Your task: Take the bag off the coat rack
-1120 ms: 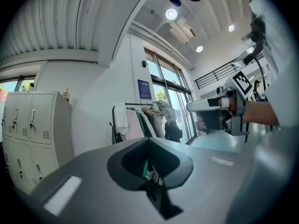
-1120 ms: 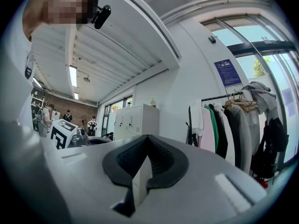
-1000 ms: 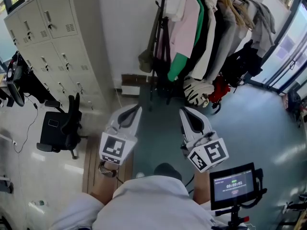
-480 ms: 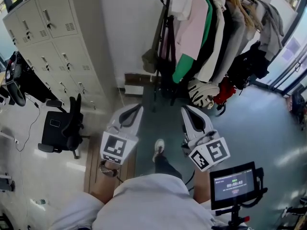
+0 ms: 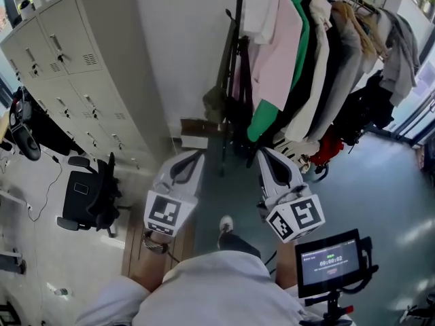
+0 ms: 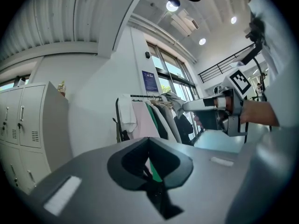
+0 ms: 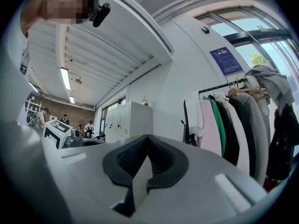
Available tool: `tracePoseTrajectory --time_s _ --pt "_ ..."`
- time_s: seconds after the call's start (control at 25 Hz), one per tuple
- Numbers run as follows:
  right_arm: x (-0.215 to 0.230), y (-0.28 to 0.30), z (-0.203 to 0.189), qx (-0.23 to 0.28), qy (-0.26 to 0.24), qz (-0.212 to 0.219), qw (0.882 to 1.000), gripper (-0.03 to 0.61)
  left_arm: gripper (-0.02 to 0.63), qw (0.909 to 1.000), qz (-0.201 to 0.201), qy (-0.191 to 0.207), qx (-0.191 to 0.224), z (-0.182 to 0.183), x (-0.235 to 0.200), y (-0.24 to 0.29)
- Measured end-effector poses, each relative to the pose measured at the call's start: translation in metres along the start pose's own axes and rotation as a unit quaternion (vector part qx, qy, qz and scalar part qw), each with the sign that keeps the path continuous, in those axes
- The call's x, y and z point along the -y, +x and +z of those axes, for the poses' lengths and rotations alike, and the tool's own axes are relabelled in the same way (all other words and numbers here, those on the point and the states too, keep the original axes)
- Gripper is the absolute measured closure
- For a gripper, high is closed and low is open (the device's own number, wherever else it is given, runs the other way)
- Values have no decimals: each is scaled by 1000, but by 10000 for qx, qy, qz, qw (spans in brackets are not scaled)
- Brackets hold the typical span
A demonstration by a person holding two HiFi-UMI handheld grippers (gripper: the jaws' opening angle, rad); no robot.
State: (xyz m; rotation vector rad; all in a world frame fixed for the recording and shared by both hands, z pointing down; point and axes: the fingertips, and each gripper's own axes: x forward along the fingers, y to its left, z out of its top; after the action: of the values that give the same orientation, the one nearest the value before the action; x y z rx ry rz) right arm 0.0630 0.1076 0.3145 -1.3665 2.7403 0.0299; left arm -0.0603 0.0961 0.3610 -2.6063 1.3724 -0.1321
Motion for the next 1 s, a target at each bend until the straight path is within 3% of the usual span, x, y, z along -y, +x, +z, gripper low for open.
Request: tracePoseTrajectory --time_s 0.52,1.0 --pt "103 82 -2 -214 -82 307 9993 577 614 9994 296 -30 -190 -9 -35 119" --pt "140 121 -9 -379 -117 671 9970 577 614 9981 464 -126 -387 -19 -48 172"
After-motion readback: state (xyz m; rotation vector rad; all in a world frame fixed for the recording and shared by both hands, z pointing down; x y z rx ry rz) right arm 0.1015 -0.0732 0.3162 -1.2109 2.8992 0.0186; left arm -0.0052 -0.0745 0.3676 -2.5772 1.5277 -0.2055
